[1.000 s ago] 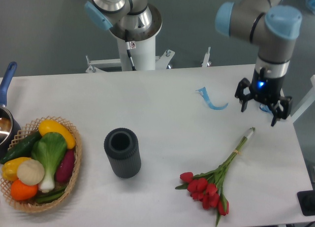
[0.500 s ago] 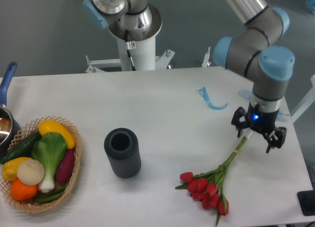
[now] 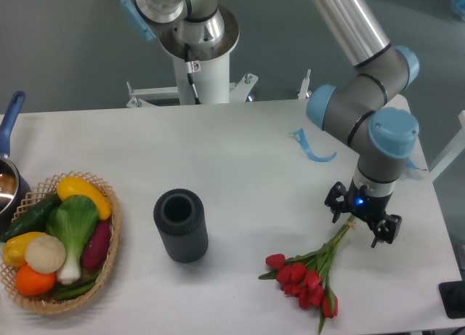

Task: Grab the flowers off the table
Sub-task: 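Lower the gripper onto the tulip stems and close it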

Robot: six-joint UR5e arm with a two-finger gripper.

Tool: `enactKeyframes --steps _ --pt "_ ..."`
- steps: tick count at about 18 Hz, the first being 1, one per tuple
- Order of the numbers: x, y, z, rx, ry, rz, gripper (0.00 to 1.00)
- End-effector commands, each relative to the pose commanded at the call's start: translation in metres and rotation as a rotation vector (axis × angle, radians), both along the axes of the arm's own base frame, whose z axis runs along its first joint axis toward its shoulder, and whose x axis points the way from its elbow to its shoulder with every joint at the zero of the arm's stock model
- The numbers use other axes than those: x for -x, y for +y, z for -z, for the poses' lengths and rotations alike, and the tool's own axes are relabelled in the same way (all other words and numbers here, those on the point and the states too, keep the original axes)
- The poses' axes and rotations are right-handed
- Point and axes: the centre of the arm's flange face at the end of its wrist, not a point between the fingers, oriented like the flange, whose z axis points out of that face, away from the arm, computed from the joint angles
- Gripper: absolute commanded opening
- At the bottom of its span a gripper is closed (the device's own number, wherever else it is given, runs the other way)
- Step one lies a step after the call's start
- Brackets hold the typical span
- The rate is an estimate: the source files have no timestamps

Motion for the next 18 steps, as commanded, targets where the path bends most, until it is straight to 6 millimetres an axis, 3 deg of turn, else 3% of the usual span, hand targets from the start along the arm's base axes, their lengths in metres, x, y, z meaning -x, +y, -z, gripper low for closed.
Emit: enactKeyframes --steps 2,5,9,16,18 --pt "-0.019 0.014 0.008 0.009 -0.021 0.023 1.0" --pt "-0.024 0.016 0.012 0.016 -0.03 0.024 0.96" --pt "-0.024 0.015 0.012 0.015 -0.028 0.026 0.55" --pt "-0.023 0.015 0.005 0.003 -0.032 -0.024 0.1" --pt "-0.023 0.015 -0.005 -0.01 -0.027 -0.047 0.05"
